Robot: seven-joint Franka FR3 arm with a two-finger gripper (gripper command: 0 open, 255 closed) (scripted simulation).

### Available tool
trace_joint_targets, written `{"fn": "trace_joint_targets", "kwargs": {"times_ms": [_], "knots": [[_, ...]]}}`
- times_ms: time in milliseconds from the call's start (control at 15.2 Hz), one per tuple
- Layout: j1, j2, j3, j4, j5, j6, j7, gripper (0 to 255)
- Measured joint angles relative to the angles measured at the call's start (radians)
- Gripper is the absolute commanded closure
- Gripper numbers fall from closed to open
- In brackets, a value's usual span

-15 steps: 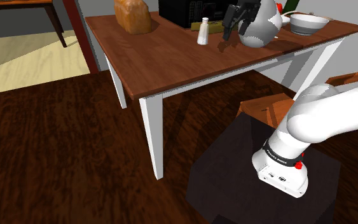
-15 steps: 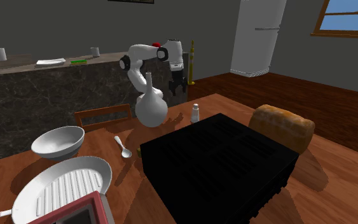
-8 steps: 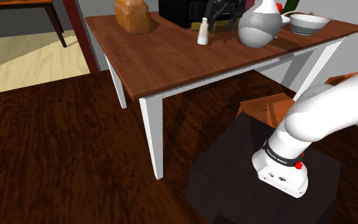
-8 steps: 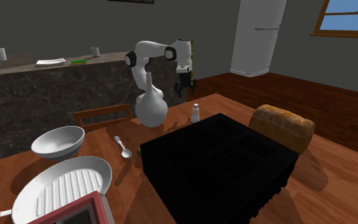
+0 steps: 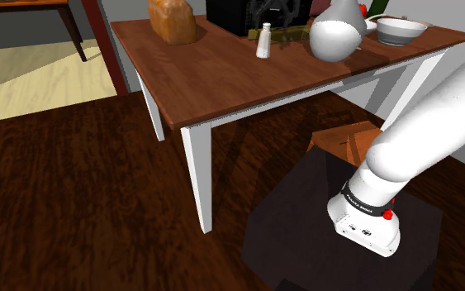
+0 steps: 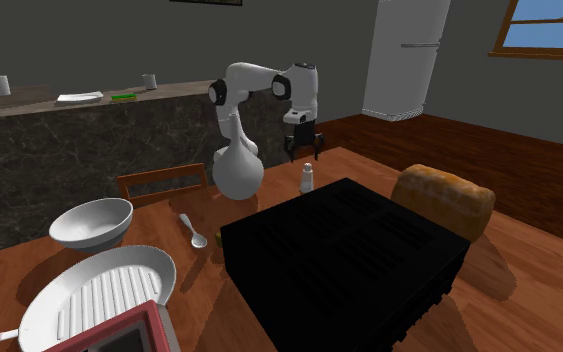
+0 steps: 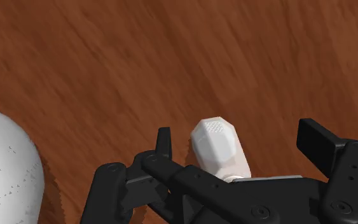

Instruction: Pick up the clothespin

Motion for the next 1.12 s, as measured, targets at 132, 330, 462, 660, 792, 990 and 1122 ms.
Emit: {"fn": "trace_joint_targets", "kwargs": {"times_ms": [132,330,462,660,792,990,1122], "knots": [[-0.018,0.084,-0.011,0.080,0.011,-0.014,0.069,0],[-0.051,0.218,-0.042,0.241,0.033,-0.067,0.156,0],[-0.068,0.293,-0.059,0.328,0.051,-0.098,0.222,0],[-0.106,0.418,-0.093,0.479,0.086,-0.152,0.306,0],[-0.131,0.486,-0.114,0.569,0.112,-0.191,0.367,0],[-0.168,0.590,-0.138,0.691,0.148,-0.232,0.436,0],[-0.172,0.593,-0.142,0.671,0.151,-0.212,0.443,0]]}}
